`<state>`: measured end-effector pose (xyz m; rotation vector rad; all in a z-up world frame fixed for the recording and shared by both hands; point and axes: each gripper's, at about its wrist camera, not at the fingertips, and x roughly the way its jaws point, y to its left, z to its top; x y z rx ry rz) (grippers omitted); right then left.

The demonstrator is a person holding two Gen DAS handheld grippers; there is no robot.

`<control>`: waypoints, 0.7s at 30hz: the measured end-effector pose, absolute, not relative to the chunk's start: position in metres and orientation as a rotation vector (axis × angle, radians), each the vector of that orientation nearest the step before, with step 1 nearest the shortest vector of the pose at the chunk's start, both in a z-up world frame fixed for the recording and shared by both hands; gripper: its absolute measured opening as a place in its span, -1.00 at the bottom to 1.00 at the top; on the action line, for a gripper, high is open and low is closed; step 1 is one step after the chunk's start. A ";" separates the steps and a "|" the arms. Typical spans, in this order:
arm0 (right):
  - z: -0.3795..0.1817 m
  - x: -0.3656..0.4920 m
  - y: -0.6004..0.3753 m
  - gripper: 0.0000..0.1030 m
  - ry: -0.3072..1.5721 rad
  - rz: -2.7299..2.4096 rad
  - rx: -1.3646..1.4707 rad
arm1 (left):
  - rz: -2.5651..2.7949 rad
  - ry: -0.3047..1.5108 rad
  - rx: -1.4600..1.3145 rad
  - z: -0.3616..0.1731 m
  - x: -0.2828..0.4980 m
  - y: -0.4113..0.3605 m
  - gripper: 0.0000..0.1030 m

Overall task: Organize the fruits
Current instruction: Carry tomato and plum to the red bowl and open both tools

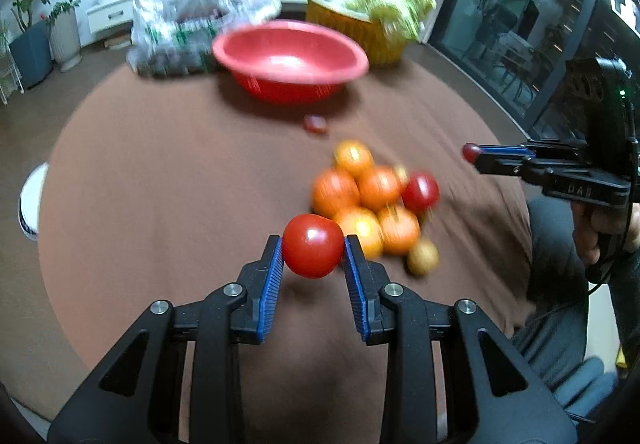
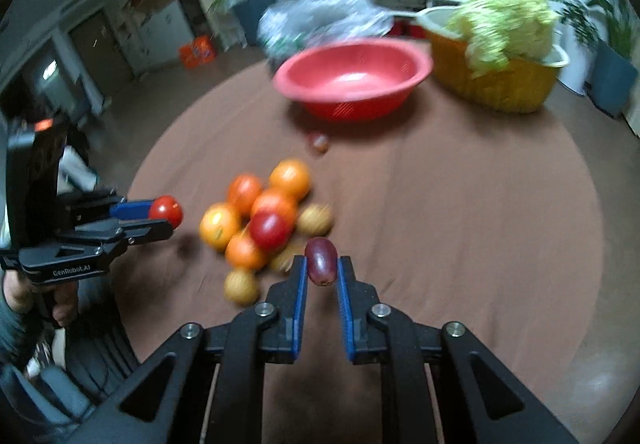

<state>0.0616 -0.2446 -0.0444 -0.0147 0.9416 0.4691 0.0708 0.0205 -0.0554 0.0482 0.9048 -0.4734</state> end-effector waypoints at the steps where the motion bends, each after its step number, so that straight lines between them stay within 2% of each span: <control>1: -0.035 0.073 -0.252 -0.68 0.919 0.457 0.004 | -0.470 0.890 0.058 -0.050 0.079 0.021 -0.44; 6: -0.007 0.123 -0.259 -0.68 0.845 0.438 0.034 | -0.429 0.806 0.143 -0.020 0.138 0.012 -0.44; 11: -0.009 0.182 -0.240 -0.68 0.859 0.460 0.026 | -0.424 0.794 0.180 -0.008 0.208 -0.005 -0.44; 21: -0.036 0.248 -0.218 -0.68 0.939 0.469 0.022 | -0.449 0.885 0.267 -0.051 0.283 -0.043 -0.44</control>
